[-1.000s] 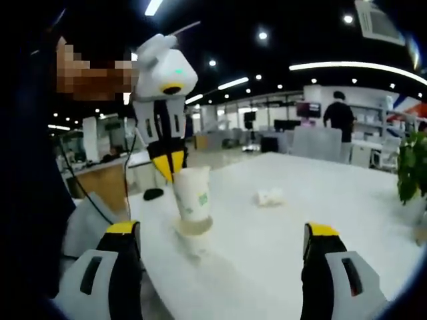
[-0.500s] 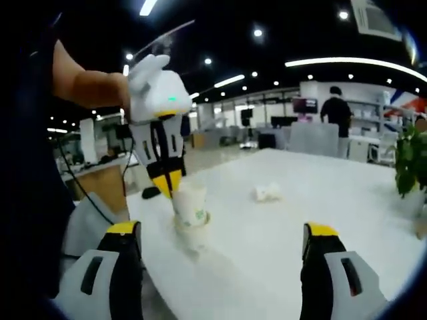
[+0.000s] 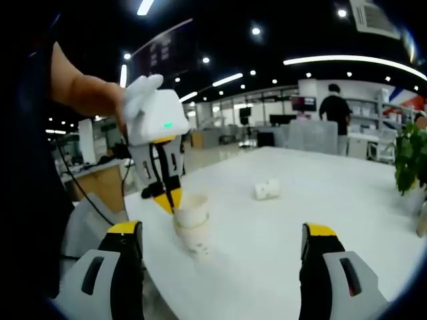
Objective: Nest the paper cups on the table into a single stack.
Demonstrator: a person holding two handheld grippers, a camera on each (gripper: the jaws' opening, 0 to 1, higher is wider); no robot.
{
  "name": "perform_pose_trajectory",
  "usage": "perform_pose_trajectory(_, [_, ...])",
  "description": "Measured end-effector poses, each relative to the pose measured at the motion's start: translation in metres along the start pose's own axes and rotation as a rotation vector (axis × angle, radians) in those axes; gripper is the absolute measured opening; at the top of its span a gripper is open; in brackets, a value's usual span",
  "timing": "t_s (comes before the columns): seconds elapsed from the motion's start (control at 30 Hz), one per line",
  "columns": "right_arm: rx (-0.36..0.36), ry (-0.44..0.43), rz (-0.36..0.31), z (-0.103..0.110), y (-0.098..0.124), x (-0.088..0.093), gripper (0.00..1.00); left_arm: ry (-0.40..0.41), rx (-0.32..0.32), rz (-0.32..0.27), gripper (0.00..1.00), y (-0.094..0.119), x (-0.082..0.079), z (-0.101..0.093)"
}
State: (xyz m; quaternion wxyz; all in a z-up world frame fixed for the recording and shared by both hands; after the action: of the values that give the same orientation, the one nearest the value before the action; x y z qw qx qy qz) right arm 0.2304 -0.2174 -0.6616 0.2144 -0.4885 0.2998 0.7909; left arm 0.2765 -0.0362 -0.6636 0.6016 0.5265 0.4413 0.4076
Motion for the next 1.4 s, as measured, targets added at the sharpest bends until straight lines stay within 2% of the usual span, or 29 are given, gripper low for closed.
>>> perform_pose_trajectory(0.4, [0.003,-0.001,0.011,0.001,-0.002,0.004,0.96,0.027,0.001,-0.023,0.01,-0.019,0.003,-0.006])
perform_pose_trajectory(0.77, [0.000,-0.007,0.017,0.003,-0.004,0.008,0.96,0.089,-0.002,-0.083,0.02,-0.017,0.007,-0.003])
perform_pose_trajectory(0.87, [-0.002,-0.008,0.018,0.003,-0.004,0.007,0.96,0.096,-0.019,-0.104,0.08,-0.015,0.009,-0.002])
perform_pose_trajectory(0.93, [-0.005,-0.013,0.016,0.003,-0.004,0.007,0.96,0.134,-0.013,-0.133,0.14,-0.014,0.009,-0.004])
perform_pose_trajectory(1.03, [-0.005,-0.013,0.020,0.003,-0.004,0.007,0.96,0.141,-0.006,-0.164,0.33,-0.014,0.011,-0.007])
perform_pose_trajectory(1.07, [-0.004,-0.013,0.021,0.003,-0.005,0.007,0.96,0.138,-0.008,-0.165,0.37,-0.014,0.011,-0.008])
perform_pose_trajectory(1.2, [0.000,-0.018,0.018,0.001,-0.005,0.007,0.96,0.106,-0.074,-0.191,0.49,-0.012,0.018,-0.005])
perform_pose_trajectory(1.3, [0.002,-0.017,0.015,0.001,-0.006,0.005,0.96,0.177,-0.104,-0.281,0.55,-0.005,0.020,-0.002])
perform_pose_trajectory(1.4, [0.006,-0.015,0.013,-0.001,-0.006,0.003,0.96,0.203,-0.173,-0.326,0.61,0.001,0.027,0.004])
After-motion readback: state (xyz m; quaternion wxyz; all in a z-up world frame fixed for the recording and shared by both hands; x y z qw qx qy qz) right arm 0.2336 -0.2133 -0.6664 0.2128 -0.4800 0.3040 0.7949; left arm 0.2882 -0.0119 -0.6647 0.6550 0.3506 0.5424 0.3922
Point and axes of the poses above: the point that each gripper's makers call its tool centre point, and the gripper's own axes: y roughly backward along the fingers, z roughly to its left, x roughly out of its underside, the point moved 8 cm from there along y, roughly backward along the fingers, and after that the axes turned 15 degrees about -y, right-handed, at the moved point
